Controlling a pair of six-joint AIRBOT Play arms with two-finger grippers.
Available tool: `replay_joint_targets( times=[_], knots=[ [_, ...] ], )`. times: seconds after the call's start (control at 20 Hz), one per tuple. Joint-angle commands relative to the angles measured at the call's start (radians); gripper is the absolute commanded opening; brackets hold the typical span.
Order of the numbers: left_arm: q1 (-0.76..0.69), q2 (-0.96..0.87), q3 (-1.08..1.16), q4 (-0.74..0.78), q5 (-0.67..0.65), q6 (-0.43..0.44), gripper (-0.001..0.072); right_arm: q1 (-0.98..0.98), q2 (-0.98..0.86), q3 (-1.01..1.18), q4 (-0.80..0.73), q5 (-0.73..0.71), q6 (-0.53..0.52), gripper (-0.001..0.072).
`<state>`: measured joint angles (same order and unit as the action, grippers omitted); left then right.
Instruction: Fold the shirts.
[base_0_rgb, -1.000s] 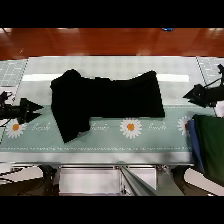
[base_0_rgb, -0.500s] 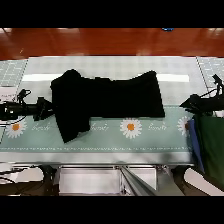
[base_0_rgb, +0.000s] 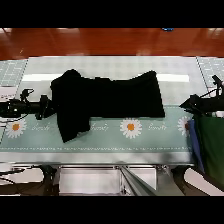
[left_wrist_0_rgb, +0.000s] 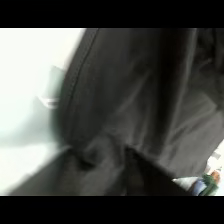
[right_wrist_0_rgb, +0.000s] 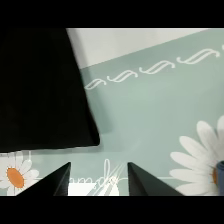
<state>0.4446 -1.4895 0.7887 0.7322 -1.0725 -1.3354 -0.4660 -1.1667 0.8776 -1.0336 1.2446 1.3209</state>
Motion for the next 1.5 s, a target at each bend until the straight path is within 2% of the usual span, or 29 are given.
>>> replay_joint_targets(
  times=[0.0, 0.2, 0.3, 0.45, 0.7, 0.9, 1.05, 1.3, 1.4, 1.45],
  knots=[
    [-0.036, 0.000, 0.006, -0.008, -0.006, -0.038, 0.0017, 0.000, 0.001, -0.001, 0.003, 0.004, -0.002, 0.0413],
    [-0.084, 0.000, 0.043, -0.007, 0.018, -0.034, 0.0015, -0.001, 0.001, -0.001, 0.000, 0.004, -0.010, 0.0413],
    [-0.096, 0.001, 0.079, -0.007, 0.013, -0.035, 0.0015, -0.001, 0.001, -0.006, -0.052, 0.005, 0.002, 0.0413],
    [-0.096, 0.003, 0.117, -0.006, -0.005, -0.035, 0.0015, 0.000, 0.000, -0.098, -0.066, 0.004, 0.021, 0.0413],
    [-0.096, 0.005, 0.121, -0.007, -0.009, -0.021, 0.0015, 0.000, -0.019, -0.240, 0.021, -0.040, 0.000, 0.0413],
    [-0.096, 0.005, 0.121, -0.007, -0.011, -0.020, 0.0015, 0.001, -0.091, -0.239, 0.252, -0.072, -0.096, 0.0413],
    [-0.096, 0.005, 0.121, -0.007, -0.011, -0.020, 0.0015, 0.060, -0.154, -0.221, 0.269, -0.130, -0.090, 0.0413],
    [-0.113, 0.005, 0.121, -0.007, -0.019, -0.020, 0.0015, 0.224, -0.262, -0.132, 0.296, -0.281, -0.005, 0.0412],
    [-0.121, 0.005, 0.121, -0.007, -0.015, -0.019, 0.0015, 0.268, -0.299, -0.068, 0.293, -0.280, 0.003, 0.0395],
    [-0.121, 0.005, 0.121, -0.007, -0.016, -0.019, 0.0015, 0.286, -0.312, -0.040, 0.290, -0.279, 0.001, 0.0252]
  ],
)
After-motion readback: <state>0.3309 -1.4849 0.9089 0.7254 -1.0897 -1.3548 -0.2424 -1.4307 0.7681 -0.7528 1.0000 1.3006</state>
